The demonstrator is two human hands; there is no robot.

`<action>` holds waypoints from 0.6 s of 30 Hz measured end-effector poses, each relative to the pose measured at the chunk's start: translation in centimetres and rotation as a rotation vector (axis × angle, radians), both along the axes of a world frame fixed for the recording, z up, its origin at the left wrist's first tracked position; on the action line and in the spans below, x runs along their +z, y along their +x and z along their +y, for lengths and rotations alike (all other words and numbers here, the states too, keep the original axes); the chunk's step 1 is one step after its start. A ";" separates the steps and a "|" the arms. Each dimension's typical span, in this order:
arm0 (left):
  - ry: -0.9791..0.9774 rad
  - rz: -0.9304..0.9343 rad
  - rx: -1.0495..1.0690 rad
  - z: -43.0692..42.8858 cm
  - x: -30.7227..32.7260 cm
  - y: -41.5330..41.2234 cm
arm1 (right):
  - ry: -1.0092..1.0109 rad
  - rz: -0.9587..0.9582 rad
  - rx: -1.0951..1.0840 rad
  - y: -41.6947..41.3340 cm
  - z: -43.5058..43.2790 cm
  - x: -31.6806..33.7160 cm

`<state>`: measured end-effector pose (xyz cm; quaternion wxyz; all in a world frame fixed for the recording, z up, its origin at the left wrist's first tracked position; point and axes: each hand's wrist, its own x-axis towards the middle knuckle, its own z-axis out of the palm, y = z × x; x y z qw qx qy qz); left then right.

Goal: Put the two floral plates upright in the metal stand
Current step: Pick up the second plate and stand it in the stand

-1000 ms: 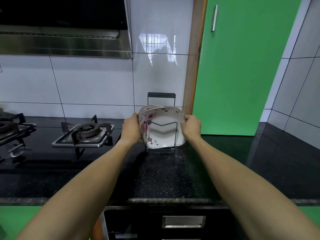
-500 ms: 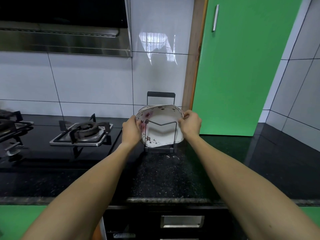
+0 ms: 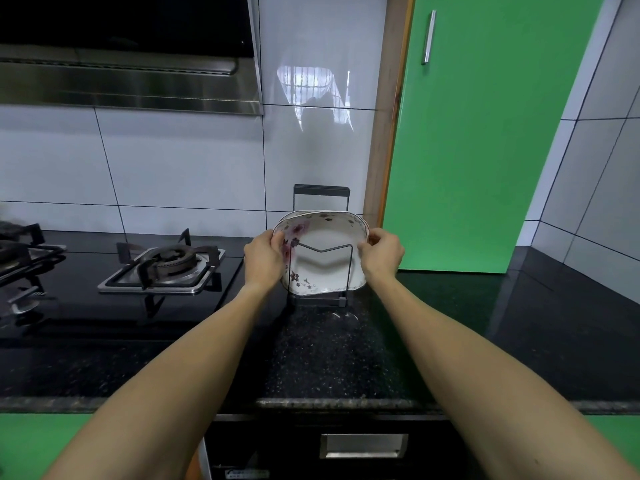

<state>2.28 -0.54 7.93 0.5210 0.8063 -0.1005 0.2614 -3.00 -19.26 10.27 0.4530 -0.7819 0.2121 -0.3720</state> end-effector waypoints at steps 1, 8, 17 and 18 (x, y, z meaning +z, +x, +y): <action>-0.002 -0.006 0.000 0.0 0.1 0.0 | 0.026 -0.007 -0.004 0.0 0.0 -0.1; 0.018 0.023 0.007 -0.1 1.1 -0.1 | 0.133 -0.055 -0.007 0.0 0.4 -0.3; -0.032 0.070 -0.014 0.0 1.4 0.0 | 0.160 -0.084 0.018 -0.2 0.8 -0.7; -0.032 0.071 -0.018 0.0 1.4 0.0 | 0.171 -0.084 0.019 -0.3 0.9 -0.8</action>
